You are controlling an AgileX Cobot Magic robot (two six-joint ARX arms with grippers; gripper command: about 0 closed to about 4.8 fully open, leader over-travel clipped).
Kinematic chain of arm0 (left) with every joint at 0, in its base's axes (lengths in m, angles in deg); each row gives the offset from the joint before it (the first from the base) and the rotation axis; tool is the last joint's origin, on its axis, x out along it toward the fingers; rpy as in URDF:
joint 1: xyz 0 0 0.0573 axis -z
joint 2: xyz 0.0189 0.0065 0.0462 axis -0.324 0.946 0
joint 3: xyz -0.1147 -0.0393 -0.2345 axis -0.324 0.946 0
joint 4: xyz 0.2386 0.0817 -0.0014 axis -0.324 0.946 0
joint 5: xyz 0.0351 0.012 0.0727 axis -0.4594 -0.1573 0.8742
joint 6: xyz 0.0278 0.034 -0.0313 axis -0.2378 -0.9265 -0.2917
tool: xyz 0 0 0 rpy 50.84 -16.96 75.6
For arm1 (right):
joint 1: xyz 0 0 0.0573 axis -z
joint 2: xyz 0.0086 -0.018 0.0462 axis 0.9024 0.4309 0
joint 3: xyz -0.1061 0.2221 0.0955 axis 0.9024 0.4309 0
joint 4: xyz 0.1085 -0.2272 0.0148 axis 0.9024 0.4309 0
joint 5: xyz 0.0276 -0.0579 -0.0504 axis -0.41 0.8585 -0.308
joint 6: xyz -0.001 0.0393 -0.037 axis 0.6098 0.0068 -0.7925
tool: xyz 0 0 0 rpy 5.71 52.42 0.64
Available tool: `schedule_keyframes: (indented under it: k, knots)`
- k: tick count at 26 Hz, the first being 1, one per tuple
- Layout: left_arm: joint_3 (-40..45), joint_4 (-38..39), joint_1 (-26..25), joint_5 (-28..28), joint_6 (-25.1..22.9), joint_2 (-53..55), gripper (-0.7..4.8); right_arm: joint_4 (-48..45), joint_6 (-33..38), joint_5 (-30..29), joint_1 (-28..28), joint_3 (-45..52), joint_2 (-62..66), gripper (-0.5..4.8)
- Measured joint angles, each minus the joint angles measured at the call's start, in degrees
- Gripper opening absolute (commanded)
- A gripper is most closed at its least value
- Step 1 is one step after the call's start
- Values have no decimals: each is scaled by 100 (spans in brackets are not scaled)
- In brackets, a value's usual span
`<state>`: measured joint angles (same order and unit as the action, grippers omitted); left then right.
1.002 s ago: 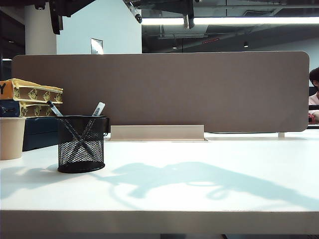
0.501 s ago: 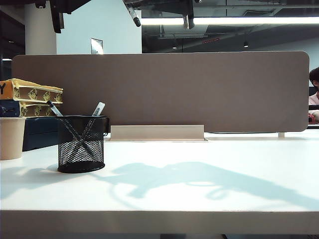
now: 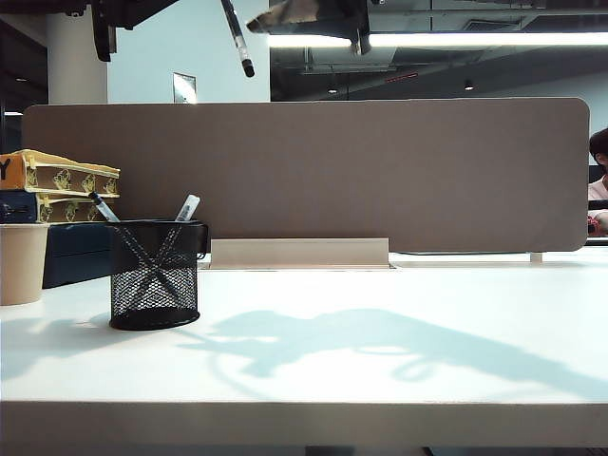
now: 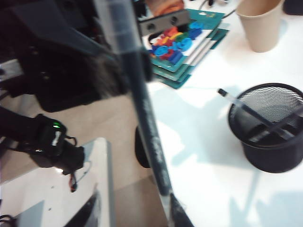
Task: Pick up one pen and put it in the pen container.
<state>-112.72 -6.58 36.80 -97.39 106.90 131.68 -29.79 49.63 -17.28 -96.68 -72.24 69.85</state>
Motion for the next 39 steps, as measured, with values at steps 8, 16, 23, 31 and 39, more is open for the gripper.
schedule_keyframes:
  k: [8,16,23,31,39]
  knots:
    - [-2,372,0,197,-667,0,-6,7,-2,345,168,0,0,214]
    - [-2,929,-2,680,-1567,0,-6,11,-2,929,619,0,0,213]
    - [-2,1342,-208,1303,-2271,0,-6,299,-232,1067,920,2,0,213]
    - [-4,1386,-686,1366,-2317,0,-6,444,-575,1384,925,4,0,213]
    - [-11,1534,-765,1567,-2691,160,-6,575,-658,1539,929,4,0,212]
